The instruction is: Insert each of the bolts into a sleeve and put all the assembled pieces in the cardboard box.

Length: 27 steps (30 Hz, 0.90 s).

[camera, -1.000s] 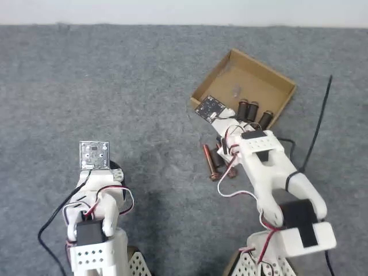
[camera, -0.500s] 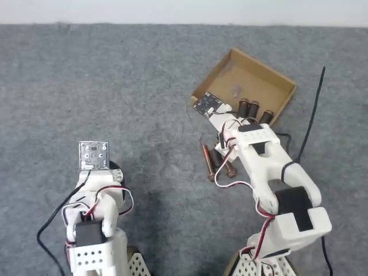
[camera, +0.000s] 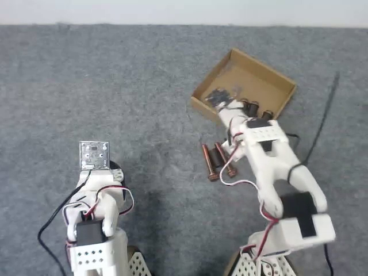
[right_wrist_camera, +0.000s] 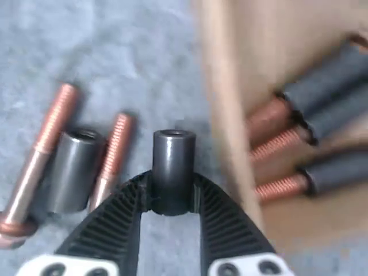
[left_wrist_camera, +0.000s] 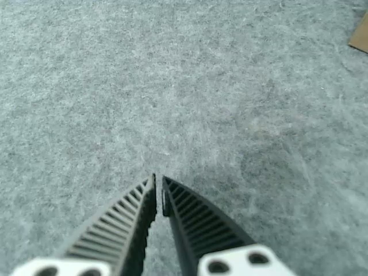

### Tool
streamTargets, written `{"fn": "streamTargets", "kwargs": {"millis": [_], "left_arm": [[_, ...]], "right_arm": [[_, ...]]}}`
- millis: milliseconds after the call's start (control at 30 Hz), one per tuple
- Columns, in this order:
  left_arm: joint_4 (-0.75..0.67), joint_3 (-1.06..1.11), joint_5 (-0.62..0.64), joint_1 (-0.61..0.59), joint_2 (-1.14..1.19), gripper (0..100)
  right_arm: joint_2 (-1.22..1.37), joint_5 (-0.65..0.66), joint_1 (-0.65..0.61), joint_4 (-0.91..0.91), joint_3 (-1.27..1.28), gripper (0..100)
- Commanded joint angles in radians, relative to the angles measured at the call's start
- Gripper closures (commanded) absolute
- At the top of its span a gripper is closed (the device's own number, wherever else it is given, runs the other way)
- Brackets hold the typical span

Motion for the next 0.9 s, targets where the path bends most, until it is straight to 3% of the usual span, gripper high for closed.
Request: {"fn": "streamTargets", "kwargs": {"millis": [0, 333, 867], "left_arm": [[-0.003, -0.016, -0.014, -0.008, -0.018, 99], [-0.003, -0.016, -0.014, -0.008, -0.018, 99], [0.002, -0.016, -0.014, -0.008, -0.018, 99]], "right_arm": [[-0.174, -0.075, 0.042, 0.030, 0.035, 99.2], [-0.476, -0.203, 0.174, 0.036, 0.327, 99.2], [-0.851, -0.195, 0.460, 0.036, 0.690, 99.2]]}}
